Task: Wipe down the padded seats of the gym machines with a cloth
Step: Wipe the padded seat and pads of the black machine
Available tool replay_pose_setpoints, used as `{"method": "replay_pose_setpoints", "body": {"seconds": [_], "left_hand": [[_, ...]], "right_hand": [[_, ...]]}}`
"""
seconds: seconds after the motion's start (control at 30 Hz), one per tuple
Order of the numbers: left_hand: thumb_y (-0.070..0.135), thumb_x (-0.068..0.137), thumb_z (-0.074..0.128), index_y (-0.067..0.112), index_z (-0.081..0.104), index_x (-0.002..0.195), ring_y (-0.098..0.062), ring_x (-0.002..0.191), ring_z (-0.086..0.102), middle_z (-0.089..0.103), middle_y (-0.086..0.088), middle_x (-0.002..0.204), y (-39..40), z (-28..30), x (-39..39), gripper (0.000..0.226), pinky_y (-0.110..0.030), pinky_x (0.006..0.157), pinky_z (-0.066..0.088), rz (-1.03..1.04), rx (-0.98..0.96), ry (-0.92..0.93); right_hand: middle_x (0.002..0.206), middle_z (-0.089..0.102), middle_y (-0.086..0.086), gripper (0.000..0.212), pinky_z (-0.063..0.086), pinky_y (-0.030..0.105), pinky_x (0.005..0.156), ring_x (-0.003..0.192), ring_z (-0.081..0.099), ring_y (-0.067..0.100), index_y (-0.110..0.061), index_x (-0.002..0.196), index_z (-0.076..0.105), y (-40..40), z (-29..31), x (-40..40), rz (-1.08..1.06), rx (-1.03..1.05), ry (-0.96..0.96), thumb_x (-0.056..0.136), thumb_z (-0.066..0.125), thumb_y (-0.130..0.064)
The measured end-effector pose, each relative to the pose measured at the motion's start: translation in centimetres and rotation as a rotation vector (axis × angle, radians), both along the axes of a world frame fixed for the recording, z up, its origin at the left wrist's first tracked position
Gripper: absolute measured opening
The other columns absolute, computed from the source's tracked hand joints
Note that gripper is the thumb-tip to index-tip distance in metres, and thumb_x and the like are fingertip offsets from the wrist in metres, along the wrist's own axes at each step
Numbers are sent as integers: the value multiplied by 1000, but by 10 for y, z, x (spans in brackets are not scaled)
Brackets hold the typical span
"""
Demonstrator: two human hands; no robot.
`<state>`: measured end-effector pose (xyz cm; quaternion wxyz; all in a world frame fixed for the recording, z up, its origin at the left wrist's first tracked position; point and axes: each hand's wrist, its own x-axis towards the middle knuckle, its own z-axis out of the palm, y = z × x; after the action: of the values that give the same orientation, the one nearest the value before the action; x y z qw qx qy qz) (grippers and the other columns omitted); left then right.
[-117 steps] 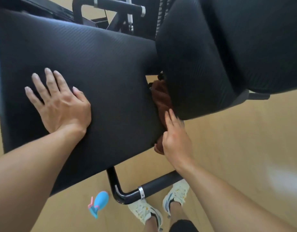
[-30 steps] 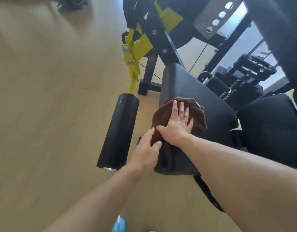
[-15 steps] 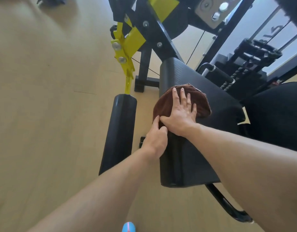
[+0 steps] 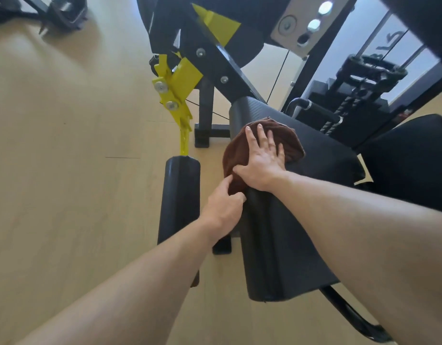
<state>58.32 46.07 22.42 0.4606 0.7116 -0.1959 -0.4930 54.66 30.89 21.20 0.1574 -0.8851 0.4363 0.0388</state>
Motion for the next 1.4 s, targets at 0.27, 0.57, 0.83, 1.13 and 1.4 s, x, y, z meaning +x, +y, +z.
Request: {"method": "replay_pose_setpoints", "body": {"seconds": [0.27,0.57,0.83,1.13,1.4], "left_hand": [[29,106,46,36,29,156,-1,127,47,42,13,153,56,-17,-18,54,-15,101,37,-11,-2,-163],[25,106,45,36,39,150,-7,139,42,44,15,152,77,-13,-14,45,-33,115,39,-10,-11,-191],[38,105,45,38,39,148,-11,135,47,48,14,148,43,-13,-2,43,-37,113,42,106,-79,-191],[54,101,41,40,28,154,-17,142,41,42,11,155,-20,-15,-43,56,-46,117,36,365,51,-59],[85,78,29,43,14,158,-6,148,29,30,22,161,-26,-23,-73,91,-36,119,28,338,182,-222]], "right_hand": [[172,-13,-5,70,-13,41,126,157,-16,17,-31,164,6,25,16,-17,30,96,-96,104,44,-33],[173,-5,1,95,4,57,127,158,-7,31,-36,162,5,171,-6,-122,84,-159,120,90,63,-57],[170,-22,0,91,-2,56,127,157,-16,34,-39,159,-14,76,-4,-43,12,-158,79,97,49,-59],[171,-20,-2,78,-12,54,125,156,-20,31,-39,162,1,-19,-3,22,88,-59,33,101,48,-49],[172,-9,-5,72,-9,54,124,157,-14,29,-42,161,11,-97,2,88,37,-15,-26,100,49,-45]]}}
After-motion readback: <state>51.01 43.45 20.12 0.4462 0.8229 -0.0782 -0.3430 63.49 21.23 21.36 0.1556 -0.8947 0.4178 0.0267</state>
